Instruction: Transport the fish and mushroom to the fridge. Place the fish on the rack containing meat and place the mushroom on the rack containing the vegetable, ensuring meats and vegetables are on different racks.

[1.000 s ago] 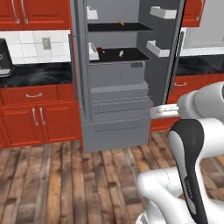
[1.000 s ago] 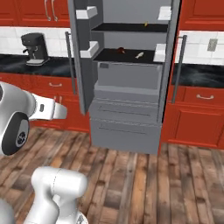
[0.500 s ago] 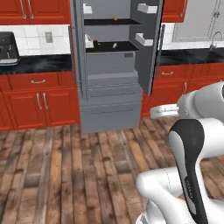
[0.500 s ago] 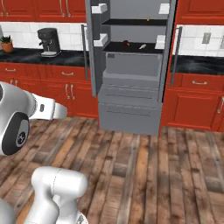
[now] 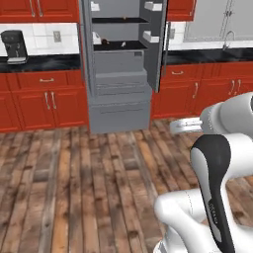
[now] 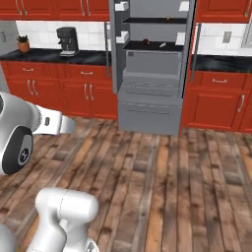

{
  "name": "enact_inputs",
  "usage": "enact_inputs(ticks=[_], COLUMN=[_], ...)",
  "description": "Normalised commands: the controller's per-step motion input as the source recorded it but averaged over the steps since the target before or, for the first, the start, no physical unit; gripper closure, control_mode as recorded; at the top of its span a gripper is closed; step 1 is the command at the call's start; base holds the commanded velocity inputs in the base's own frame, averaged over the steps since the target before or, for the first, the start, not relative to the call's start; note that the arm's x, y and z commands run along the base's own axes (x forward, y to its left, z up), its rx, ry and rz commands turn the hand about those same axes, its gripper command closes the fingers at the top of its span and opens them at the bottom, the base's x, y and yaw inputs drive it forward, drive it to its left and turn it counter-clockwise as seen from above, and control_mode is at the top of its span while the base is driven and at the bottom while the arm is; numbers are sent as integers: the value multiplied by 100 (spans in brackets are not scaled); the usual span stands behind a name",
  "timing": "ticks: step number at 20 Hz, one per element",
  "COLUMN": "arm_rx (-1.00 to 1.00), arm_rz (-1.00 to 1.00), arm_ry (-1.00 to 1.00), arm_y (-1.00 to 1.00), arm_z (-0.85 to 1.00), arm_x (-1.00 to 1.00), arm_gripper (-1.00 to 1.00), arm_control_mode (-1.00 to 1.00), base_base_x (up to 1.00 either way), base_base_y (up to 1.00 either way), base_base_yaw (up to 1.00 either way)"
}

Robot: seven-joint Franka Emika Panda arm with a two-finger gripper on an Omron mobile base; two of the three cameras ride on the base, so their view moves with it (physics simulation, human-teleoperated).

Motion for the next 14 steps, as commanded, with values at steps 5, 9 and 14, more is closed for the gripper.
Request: enact_inputs(ticks=[5,9,14], arm_rx=[0,0,0], arm_rz=[0,0,0], arm_ry=[0,0,0], arm_y=[0,0,0], arm_z=[0,0,0], arm_x=[0,0,0], arm_gripper=[-100,-100,-100], arm_control_mode=[100,100,100], base_base_x=[-100,-100,-100], base_base_y=[0,2,0], base_base_yaw=[0,0,0])
